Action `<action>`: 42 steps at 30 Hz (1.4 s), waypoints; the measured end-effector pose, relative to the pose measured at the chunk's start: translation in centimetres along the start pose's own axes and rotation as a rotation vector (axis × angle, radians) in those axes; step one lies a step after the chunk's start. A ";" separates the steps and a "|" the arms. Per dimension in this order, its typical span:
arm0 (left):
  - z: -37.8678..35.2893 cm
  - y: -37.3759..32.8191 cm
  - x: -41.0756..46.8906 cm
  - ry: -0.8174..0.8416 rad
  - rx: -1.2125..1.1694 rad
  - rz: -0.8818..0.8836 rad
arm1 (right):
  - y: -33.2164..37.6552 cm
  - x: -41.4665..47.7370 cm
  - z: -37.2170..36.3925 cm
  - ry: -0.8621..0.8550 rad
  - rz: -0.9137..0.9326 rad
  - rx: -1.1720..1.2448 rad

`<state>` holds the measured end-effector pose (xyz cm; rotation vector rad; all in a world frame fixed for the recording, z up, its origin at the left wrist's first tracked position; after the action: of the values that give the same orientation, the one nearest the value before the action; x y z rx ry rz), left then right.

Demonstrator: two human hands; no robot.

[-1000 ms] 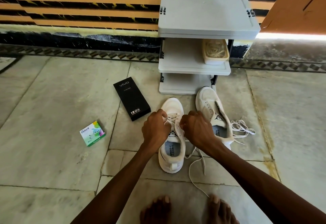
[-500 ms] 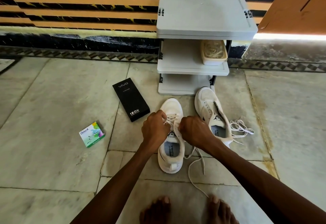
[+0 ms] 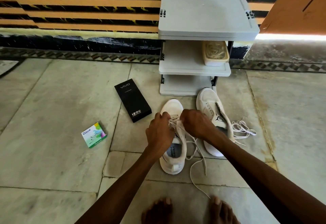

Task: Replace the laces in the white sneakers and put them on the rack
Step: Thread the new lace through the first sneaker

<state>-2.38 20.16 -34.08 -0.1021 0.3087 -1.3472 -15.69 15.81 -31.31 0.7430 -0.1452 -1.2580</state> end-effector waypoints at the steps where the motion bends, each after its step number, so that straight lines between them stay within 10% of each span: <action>1: -0.1 0.0 -0.1 0.004 0.005 0.000 | -0.2 0.0 -0.1 -0.038 -0.015 0.061; 12: 0.6 0.1 0.6 0.062 -0.277 -0.131 | -0.2 0.2 -0.2 0.029 -0.060 0.243; 23: 3.4 -0.7 2.8 0.047 -0.396 -0.198 | 1.7 -3.3 6.7 -0.026 -0.055 0.939; 33: 8.3 -0.9 3.4 -0.066 -0.731 -0.068 | -1.6 -3.5 3.2 0.281 -0.064 -0.076; 42: 6.0 -2.7 -0.2 0.288 -1.103 -0.040 | 0.7 -2.7 6.0 -0.113 -0.013 0.990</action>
<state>-3.30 19.12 -27.63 -0.8359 1.2745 -1.0922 -18.88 15.73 -25.59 1.5091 -0.8980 -1.2076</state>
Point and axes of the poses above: each hand's wrist, its own x-axis towards the middle knuckle, its own z-axis out of the back of the hand, y = z × x, the point moved 1 cm from there along x, towards the middle knuckle, and after that the axes turned 13 degrees about x, right-handed, at the moved point
